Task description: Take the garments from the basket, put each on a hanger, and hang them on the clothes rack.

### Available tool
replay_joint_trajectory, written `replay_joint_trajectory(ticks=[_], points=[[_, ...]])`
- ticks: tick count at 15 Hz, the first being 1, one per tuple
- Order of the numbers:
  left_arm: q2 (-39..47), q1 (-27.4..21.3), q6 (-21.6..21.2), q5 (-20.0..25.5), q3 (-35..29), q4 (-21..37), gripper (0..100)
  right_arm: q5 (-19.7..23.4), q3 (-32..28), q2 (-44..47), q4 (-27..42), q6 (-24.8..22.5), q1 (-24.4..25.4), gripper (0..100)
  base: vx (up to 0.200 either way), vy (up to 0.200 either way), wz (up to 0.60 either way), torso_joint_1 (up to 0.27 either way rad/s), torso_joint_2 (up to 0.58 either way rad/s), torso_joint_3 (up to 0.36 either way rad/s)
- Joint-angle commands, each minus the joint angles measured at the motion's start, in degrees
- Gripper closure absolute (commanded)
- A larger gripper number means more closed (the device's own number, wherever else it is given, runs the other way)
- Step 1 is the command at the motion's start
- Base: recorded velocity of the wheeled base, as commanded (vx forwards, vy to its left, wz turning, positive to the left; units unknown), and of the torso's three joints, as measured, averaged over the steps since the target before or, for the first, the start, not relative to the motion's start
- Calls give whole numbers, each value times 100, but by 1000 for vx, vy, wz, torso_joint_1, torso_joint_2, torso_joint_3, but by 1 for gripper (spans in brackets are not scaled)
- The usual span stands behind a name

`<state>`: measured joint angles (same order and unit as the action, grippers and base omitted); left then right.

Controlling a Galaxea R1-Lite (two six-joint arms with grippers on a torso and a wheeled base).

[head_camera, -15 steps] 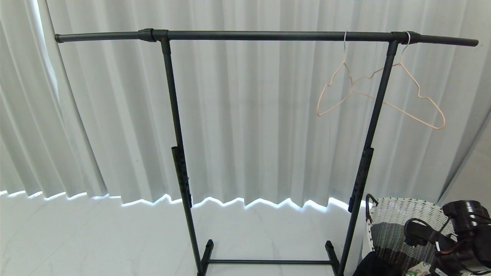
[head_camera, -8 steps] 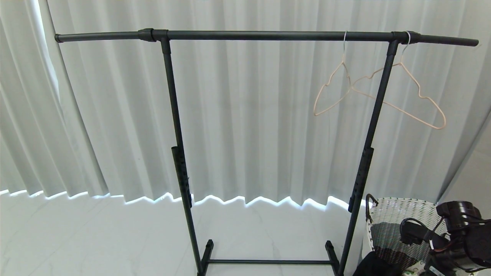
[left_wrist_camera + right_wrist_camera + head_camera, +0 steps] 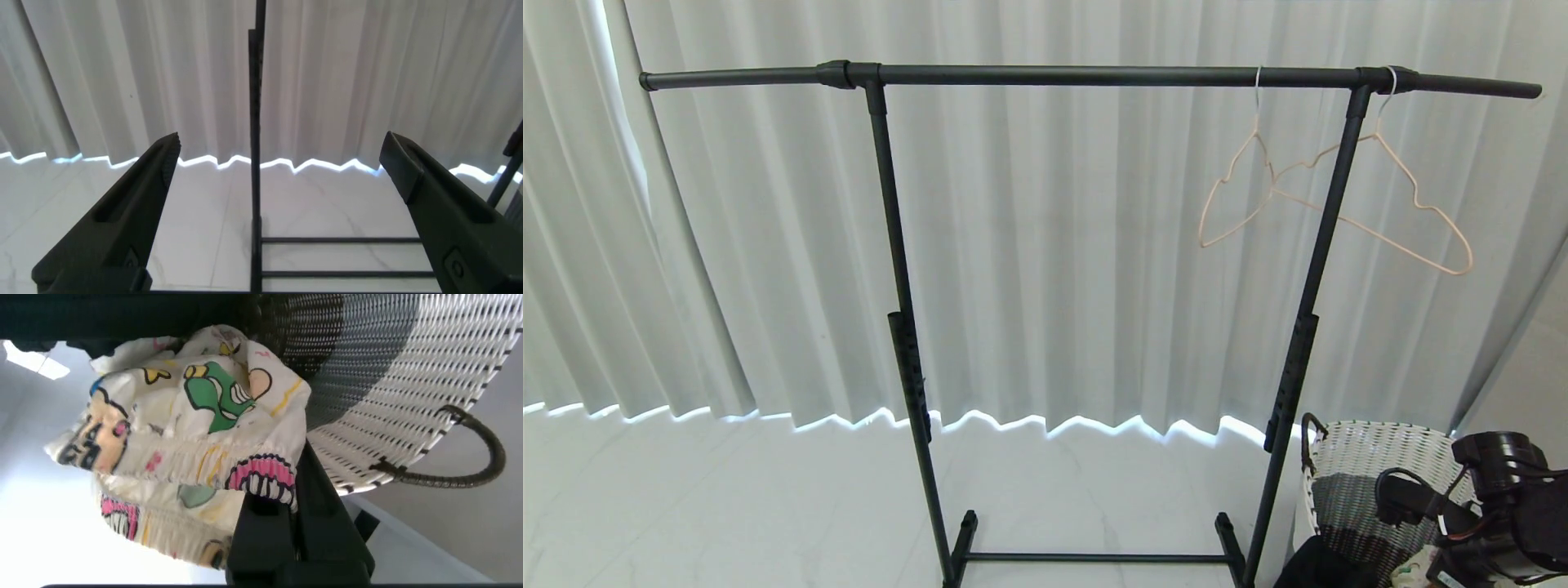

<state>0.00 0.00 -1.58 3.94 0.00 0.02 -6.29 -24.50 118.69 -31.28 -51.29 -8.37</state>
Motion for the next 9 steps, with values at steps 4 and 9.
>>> replay_joint_trajectory(ticks=[4,9], points=[[0,0,-9,2,0,-2,0,321,262,-1111,70,198,-6,100,0,0,0,0,0,0],[0,0,9,-7,0,6,0,515,-617,-3625,1616,1332,240,100,0,0,0,0,0,0]])
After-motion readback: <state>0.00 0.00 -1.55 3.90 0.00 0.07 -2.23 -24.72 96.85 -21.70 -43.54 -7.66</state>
